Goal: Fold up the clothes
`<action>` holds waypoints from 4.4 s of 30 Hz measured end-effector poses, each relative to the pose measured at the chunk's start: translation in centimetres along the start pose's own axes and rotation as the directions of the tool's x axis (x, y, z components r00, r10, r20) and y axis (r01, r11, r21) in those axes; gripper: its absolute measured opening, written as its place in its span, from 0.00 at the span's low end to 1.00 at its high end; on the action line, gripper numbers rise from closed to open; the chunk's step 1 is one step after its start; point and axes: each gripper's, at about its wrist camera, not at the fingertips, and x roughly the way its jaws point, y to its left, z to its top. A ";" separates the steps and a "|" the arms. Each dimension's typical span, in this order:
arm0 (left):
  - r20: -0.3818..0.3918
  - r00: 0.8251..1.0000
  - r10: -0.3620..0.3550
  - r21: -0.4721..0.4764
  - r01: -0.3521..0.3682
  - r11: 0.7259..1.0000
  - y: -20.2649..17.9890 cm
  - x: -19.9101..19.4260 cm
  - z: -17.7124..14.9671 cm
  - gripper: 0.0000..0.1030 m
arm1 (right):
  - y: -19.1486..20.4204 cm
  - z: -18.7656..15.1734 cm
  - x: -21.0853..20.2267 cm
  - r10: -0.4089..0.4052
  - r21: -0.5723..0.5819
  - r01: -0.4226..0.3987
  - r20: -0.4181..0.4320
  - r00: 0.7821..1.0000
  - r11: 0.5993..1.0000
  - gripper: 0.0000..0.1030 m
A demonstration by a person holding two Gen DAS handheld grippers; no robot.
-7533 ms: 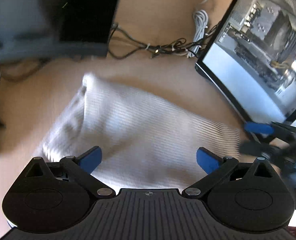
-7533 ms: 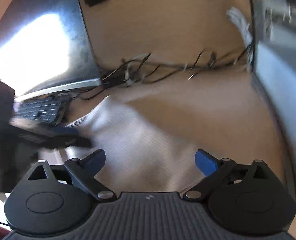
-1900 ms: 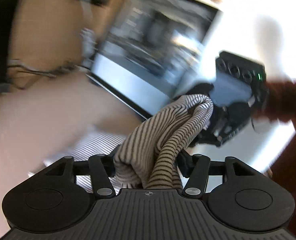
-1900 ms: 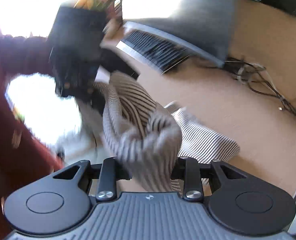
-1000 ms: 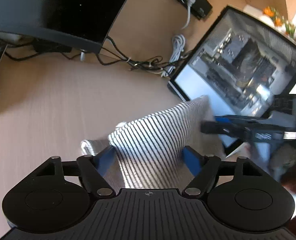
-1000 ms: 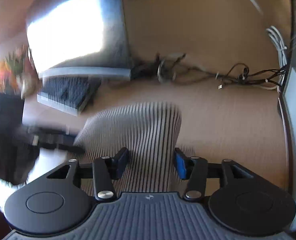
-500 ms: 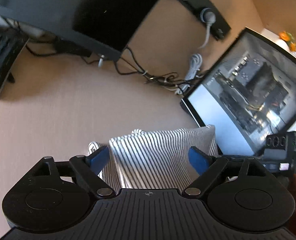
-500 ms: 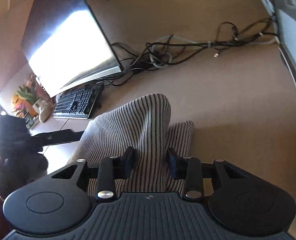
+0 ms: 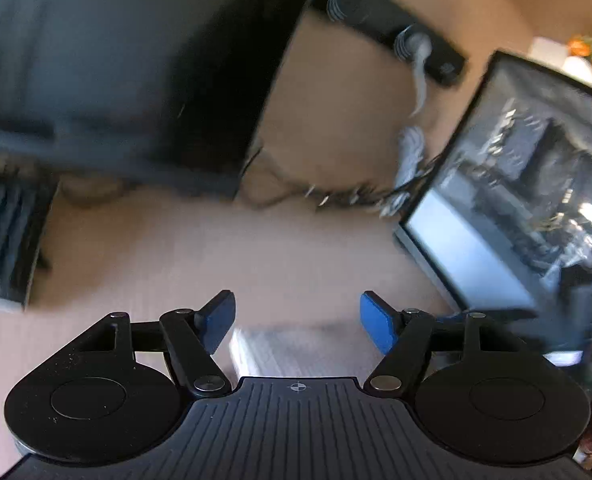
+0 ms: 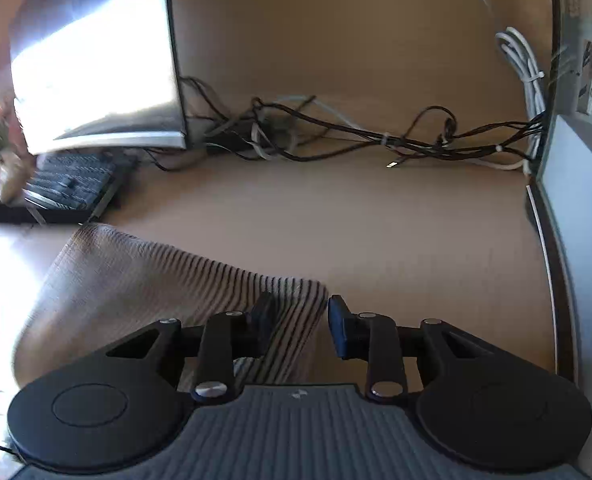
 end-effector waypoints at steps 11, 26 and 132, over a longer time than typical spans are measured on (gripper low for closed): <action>-0.216 0.965 -0.150 -0.088 0.134 0.987 -0.7 5.6 -2.8 0.83 | 0.0 0.6 -0.5 -0.057 0.058 0.054 0.051 0.997 0.997 0.43; -0.207 0.970 -0.127 -0.163 0.094 0.982 1.7 1.3 -1.7 0.93 | 5.3 -1.9 -0.4 -0.191 -0.024 0.193 0.082 0.978 0.981 0.61; -0.257 0.966 -0.036 0.067 0.056 0.996 -1.9 7.5 -1.6 1.00 | -0.4 0.6 -2.1 -0.373 0.245 0.336 0.122 0.920 0.910 1.00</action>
